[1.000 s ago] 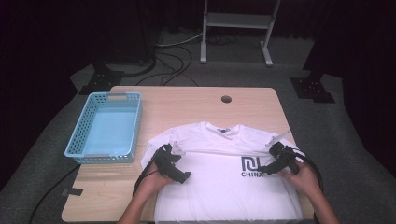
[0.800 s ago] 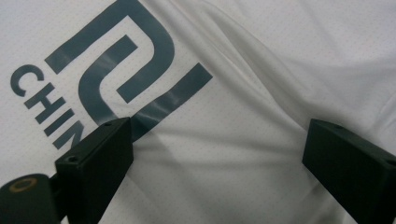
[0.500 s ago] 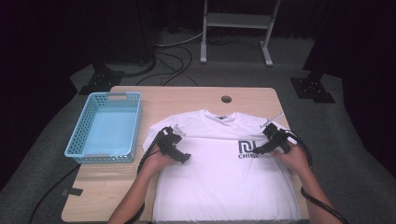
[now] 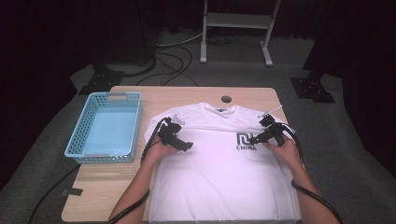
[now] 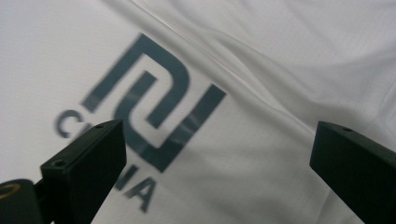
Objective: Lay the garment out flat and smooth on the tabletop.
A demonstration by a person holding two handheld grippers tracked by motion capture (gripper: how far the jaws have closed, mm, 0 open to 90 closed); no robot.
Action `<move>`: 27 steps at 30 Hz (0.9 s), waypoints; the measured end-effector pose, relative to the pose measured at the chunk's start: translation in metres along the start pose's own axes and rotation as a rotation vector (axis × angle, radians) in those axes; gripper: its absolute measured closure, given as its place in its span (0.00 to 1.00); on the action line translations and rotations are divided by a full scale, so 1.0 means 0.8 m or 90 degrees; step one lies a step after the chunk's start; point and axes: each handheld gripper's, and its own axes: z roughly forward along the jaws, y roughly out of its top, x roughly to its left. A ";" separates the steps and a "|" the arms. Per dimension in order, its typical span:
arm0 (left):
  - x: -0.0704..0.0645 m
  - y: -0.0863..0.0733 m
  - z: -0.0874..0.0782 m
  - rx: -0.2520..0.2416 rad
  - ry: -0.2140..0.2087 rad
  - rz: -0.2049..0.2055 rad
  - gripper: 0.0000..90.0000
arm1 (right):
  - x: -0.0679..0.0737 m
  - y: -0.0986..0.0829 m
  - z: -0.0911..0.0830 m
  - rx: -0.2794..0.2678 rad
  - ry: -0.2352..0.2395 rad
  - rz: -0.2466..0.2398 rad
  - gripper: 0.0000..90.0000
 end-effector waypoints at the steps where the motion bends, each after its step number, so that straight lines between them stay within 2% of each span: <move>1: -0.008 -0.001 -0.005 -0.002 -0.005 0.011 0.02 | 0.003 -0.002 -0.004 -0.011 0.002 -0.006 0.04; 4: -0.026 -0.006 -0.018 0.000 -0.015 0.020 0.02 | 0.021 -0.010 -0.019 -0.022 0.005 -0.029 0.04; 8: -0.050 -0.018 -0.029 -0.002 -0.020 0.025 0.02 | 0.039 -0.027 -0.031 -0.020 0.013 -0.030 0.04; 12: -0.075 -0.031 -0.037 0.013 -0.025 0.047 0.02 | 0.056 -0.048 -0.035 -0.018 0.014 -0.033 0.04; 13: -0.081 -0.034 -0.039 0.007 -0.026 0.048 0.02 | 0.059 -0.052 -0.035 -0.017 0.011 -0.033 0.04; 15: -0.094 -0.041 -0.045 0.008 -0.033 0.050 0.02 | 0.066 -0.062 -0.035 -0.005 0.006 -0.031 0.04; 19: -0.116 -0.051 -0.053 0.010 -0.039 0.062 0.05 | 0.077 -0.078 -0.039 0.006 -0.007 -0.007 0.04; 22: -0.125 -0.057 -0.054 0.015 -0.038 0.066 0.05 | 0.082 -0.088 -0.043 -0.003 -0.009 0.003 0.04; 27: -0.126 -0.059 -0.048 0.029 -0.038 0.060 0.05 | 0.082 -0.099 -0.044 0.000 -0.021 0.027 0.04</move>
